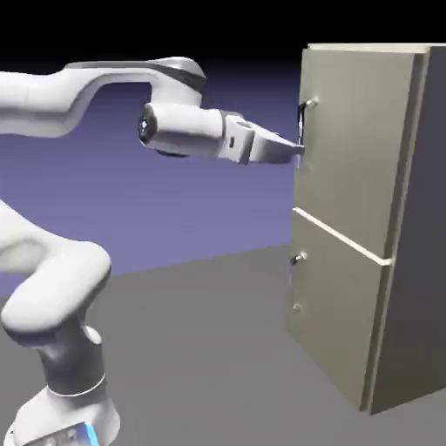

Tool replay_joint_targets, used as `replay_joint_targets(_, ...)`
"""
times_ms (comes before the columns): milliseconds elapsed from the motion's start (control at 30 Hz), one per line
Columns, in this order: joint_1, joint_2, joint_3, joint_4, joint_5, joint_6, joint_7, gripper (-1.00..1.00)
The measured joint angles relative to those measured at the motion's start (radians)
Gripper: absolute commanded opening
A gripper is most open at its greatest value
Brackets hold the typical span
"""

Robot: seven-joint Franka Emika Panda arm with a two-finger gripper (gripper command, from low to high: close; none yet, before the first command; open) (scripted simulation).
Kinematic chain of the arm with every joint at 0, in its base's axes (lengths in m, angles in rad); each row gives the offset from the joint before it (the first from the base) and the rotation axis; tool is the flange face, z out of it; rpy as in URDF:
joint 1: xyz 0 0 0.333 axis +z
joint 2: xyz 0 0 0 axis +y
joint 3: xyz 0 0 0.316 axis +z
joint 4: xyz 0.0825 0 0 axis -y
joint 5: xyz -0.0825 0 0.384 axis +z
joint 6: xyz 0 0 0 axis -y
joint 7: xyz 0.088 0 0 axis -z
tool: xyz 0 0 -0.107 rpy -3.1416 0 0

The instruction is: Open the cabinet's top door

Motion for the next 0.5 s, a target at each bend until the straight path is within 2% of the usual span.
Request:
replay_joint_targets(433, -0.171, -0.09, 0.19, 0.08, 0.564, -0.023, -0.404, 0.0)
replay_joint_targets(500, -0.209, -0.074, 0.213, 0.106, 0.573, -0.032, -0.409, 0.0)
